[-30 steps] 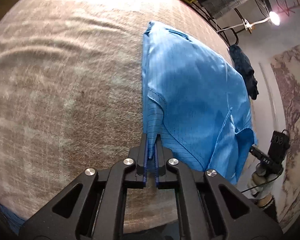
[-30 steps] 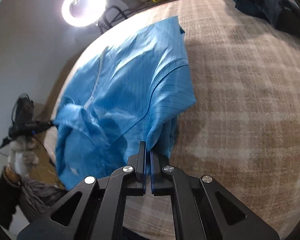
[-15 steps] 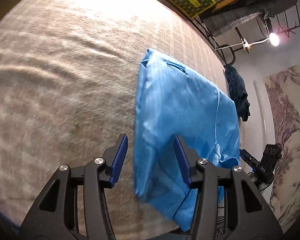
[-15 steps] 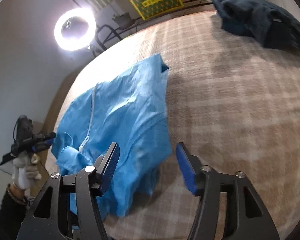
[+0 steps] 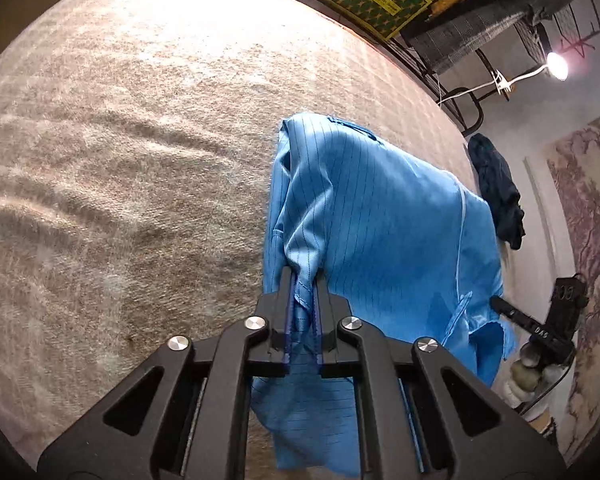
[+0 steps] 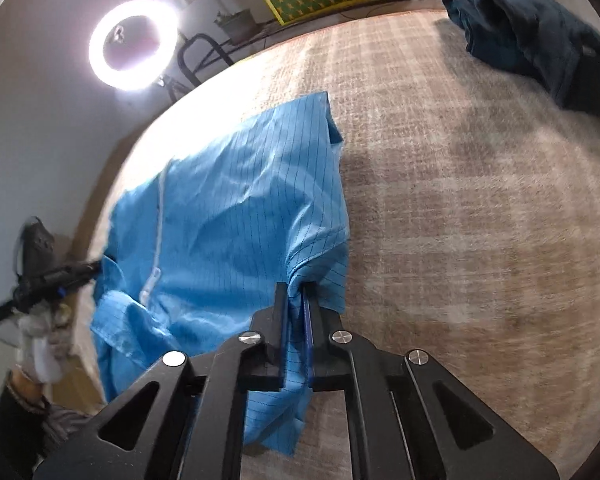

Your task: Fold large clothes

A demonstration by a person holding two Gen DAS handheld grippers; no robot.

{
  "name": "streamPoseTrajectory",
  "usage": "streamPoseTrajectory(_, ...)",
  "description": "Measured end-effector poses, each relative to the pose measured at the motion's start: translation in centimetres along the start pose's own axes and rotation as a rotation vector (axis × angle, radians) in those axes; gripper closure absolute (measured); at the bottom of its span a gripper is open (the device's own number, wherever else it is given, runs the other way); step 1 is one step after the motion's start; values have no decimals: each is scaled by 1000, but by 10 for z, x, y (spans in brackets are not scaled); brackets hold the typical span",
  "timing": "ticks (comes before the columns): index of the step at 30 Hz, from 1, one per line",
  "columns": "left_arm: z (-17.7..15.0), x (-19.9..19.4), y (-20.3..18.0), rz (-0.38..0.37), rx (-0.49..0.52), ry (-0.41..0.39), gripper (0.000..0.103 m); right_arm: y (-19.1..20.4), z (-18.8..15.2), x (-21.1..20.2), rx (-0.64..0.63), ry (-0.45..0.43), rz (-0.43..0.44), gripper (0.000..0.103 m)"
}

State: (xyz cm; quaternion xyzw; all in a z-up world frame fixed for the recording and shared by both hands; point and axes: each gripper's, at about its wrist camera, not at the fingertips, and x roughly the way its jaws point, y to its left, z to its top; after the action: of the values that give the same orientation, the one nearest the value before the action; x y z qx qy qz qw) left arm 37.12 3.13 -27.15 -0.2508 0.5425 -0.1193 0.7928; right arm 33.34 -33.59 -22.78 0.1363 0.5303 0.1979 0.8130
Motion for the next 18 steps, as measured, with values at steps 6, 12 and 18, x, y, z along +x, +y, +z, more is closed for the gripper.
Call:
streamPoseTrajectory(6, -6, -37, -10, 108, 48, -88, 78, 37, -8, -45, -153, -138, -155, 80)
streamPoseTrajectory(12, -40, -70, -59, 7, 176, -114, 78, 89, -40, -59, -416, -125, 53, 65)
streamPoseTrajectory(18, -88, -37, -107, -170, 205, 34, 78, 114, -49, -26, -520, -45, 64, 47)
